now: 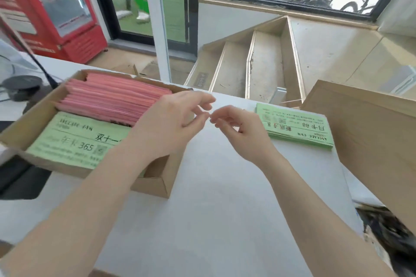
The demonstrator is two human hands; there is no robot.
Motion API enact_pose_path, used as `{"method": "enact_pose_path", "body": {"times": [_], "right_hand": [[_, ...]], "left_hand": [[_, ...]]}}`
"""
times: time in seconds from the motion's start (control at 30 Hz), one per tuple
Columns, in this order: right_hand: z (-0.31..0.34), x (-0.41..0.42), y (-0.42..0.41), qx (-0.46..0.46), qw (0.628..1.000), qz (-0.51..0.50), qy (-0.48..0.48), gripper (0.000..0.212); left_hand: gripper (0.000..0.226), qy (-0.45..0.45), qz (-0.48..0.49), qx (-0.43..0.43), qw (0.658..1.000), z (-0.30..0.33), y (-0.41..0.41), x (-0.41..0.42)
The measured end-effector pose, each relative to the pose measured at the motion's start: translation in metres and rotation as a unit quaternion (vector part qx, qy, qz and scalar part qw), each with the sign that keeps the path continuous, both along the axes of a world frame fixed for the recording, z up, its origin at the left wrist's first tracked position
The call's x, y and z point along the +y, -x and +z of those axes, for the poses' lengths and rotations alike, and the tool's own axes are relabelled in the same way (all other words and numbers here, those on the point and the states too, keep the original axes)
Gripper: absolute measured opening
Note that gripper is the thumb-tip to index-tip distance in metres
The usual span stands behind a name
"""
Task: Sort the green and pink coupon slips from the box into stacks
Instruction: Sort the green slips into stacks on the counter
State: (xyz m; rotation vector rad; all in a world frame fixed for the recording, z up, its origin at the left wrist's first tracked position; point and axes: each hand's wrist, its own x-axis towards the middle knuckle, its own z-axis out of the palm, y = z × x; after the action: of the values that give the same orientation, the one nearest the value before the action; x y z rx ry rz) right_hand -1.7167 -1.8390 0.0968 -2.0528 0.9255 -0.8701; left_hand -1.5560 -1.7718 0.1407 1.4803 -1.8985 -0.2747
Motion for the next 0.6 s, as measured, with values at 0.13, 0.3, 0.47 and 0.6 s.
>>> {"method": "enact_pose_path", "body": {"times": [0.13,0.3,0.47,0.6], "right_hand": [[0.005,0.029,-0.058,0.034,0.996,0.005,0.088,0.019],[0.005,0.064,-0.132,0.102,0.988,-0.011,0.112,0.015],[-0.003,0.080,-0.187,0.297,0.949,-0.091,0.045,0.027],[-0.008,0.086,-0.202,0.357,0.903,-0.236,-0.048,0.026]], "left_hand": [[0.028,-0.034,-0.018,-0.103,0.994,-0.004,-0.098,0.029],[0.022,-0.080,-0.026,-0.179,0.980,-0.020,-0.209,0.053],[0.038,-0.163,-0.073,-0.273,0.945,-0.029,-0.271,0.045],[0.060,-0.188,-0.122,-0.343,0.912,-0.032,-0.283,0.030]]}}
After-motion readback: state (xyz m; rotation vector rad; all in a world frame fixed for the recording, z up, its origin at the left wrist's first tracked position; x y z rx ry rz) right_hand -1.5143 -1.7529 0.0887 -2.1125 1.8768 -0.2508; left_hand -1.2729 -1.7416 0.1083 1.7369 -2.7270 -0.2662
